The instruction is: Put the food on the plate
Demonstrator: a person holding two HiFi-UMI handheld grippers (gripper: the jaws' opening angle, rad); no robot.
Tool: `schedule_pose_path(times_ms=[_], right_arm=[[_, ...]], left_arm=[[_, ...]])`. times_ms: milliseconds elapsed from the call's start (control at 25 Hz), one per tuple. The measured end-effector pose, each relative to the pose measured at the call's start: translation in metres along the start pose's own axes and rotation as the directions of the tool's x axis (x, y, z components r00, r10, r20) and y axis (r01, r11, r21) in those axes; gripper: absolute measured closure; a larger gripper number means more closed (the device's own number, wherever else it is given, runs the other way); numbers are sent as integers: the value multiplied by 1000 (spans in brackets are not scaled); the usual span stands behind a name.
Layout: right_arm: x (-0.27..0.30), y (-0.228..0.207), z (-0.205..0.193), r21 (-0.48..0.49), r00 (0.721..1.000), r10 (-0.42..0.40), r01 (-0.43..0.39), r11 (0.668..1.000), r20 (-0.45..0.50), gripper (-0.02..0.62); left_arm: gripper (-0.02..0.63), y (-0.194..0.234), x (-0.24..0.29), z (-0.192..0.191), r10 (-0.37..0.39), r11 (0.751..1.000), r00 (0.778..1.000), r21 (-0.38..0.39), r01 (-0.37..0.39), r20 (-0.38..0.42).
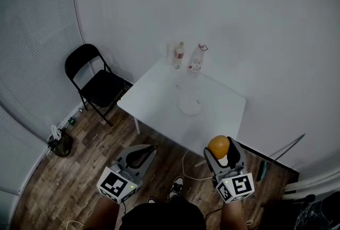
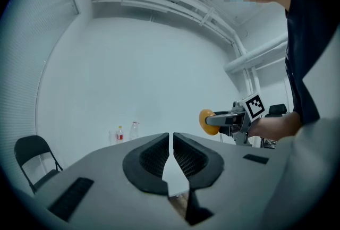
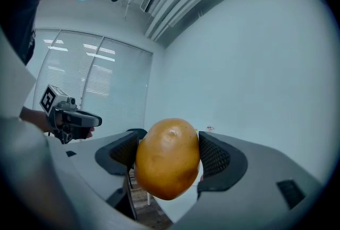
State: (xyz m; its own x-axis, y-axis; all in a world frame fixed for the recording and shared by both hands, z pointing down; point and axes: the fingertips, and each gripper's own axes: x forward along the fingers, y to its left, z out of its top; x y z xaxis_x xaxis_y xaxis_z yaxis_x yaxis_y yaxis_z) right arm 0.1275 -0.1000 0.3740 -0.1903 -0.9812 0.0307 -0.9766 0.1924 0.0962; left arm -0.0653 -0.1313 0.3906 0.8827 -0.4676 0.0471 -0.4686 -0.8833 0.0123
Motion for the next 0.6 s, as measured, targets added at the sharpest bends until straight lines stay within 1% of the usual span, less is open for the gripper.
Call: schedule_pose_path(times_ms=[160, 400, 600], right_arm=[[34, -24, -4, 1, 1000, 11, -11, 1000, 7, 232], [81, -78, -6, 0, 999, 40, -40, 999, 3, 232], [113, -125, -13, 13, 998, 70, -70, 997, -1, 232]], left_arm=[[563, 22, 28, -3, 16, 1000, 1000, 8, -16, -12], [563, 50, 92, 7, 52, 999, 999, 10, -52, -8], [563, 68, 142, 9, 97, 995, 995, -20, -97, -12]])
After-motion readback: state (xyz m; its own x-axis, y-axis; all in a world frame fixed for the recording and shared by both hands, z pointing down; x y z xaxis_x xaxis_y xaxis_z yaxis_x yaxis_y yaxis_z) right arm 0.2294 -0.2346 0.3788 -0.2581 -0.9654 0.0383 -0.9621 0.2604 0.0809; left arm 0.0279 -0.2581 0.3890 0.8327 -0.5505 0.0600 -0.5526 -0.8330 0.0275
